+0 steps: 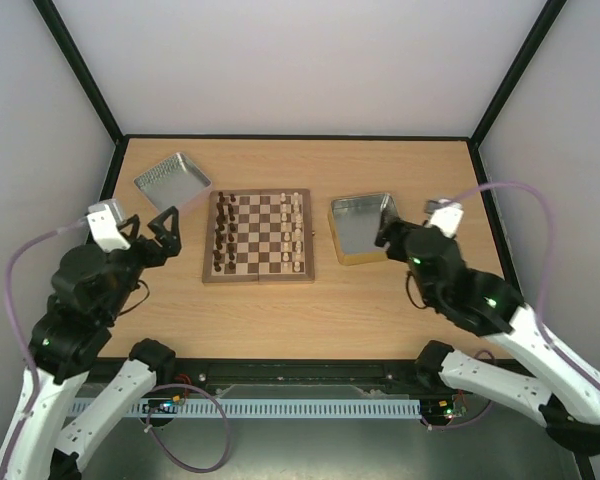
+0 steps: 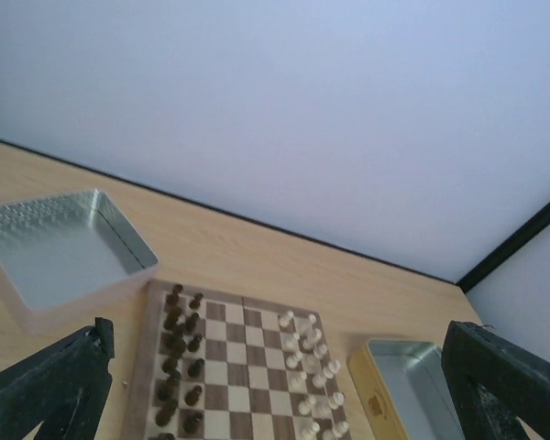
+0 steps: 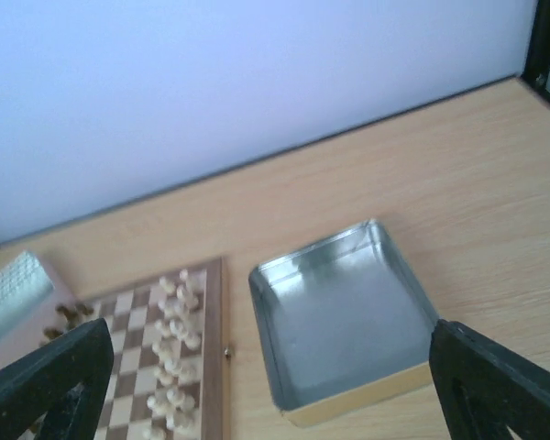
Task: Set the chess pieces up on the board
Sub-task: Reset both arms
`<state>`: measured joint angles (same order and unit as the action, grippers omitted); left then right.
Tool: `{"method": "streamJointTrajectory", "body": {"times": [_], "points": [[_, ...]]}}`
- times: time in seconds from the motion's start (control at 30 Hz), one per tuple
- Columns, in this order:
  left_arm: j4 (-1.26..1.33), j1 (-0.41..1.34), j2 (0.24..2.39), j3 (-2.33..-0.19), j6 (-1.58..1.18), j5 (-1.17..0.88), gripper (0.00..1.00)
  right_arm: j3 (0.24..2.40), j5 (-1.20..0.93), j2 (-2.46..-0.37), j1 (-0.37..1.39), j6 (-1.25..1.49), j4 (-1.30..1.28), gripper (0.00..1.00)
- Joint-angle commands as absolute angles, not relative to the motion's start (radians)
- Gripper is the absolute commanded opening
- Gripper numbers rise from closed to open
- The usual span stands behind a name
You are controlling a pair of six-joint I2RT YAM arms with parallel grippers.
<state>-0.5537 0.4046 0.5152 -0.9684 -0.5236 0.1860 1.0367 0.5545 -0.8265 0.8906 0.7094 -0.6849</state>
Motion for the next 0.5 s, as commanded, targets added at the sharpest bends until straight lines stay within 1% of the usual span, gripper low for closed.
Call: {"method": "streamJointTrajectory", "body": {"times": [0.0, 0.03, 0.07, 0.27, 0.47], "points": [[-0.686, 0.399, 0.48, -1.043, -0.447, 0.273, 1.0, 1.027, 0.681, -0.683, 0.89, 0.738, -0.789, 0.97], [-0.702, 0.399, 0.476, -1.059, -0.442, 0.28, 1.0, 1.037, 0.688, -0.66, 0.89, 0.736, -0.805, 1.0], [-0.719, 0.399, 0.471, -1.076, -0.44, 0.29, 1.0, 1.049, 0.697, -0.642, 0.89, 0.735, -0.824, 0.99], [-0.78, 0.399, 0.437, -1.146, -0.416, 0.335, 1.0, 1.108, 0.745, -0.586, 0.89, 0.736, -0.913, 0.98], [-0.8, 0.399, 0.429, -1.163, -0.422, 0.332, 1.0, 1.11, 0.754, -0.569, 0.89, 0.735, -0.912, 0.98]]}}
